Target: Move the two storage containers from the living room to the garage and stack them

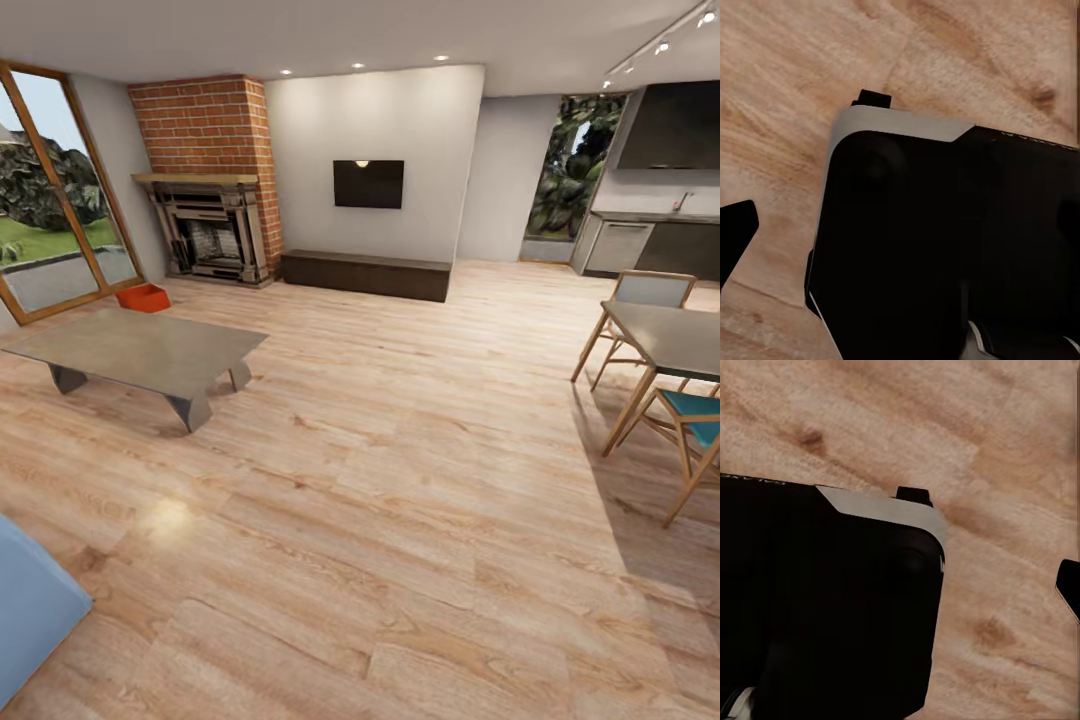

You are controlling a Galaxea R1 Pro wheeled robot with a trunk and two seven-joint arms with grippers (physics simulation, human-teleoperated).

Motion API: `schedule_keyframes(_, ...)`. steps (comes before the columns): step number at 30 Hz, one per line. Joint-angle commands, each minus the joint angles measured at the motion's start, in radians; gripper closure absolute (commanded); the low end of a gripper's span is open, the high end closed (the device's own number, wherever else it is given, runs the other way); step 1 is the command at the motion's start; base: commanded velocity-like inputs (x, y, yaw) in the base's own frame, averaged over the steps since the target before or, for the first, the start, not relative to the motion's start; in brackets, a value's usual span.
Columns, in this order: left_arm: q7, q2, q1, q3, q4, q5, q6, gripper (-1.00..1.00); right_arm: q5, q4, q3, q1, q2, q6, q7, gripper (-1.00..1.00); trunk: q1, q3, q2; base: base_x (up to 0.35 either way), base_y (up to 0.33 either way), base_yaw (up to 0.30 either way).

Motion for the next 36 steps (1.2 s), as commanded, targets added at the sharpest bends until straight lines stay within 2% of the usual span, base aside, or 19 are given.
schedule_keyframes(1, -0.001, 0.0, -0.001, -0.003, 0.001, 0.007, -0.004, -1.0, -0.008, 0.003, 0.008, -0.001, 0.001, -0.005, -0.001, -1.0, 0.001, -0.001, -0.001, 0.322, 0.0, 0.0)
schedule_keyframes(36, -0.001, 0.001, -0.001, -0.003, 0.001, 0.007, -0.004, -1.0, -0.008, 0.003, 0.008, -0.001, 0.001, -0.005, -0.001, -1.0, 0.001, -0.001, -0.001, 0.322, 0.0, 0.0)
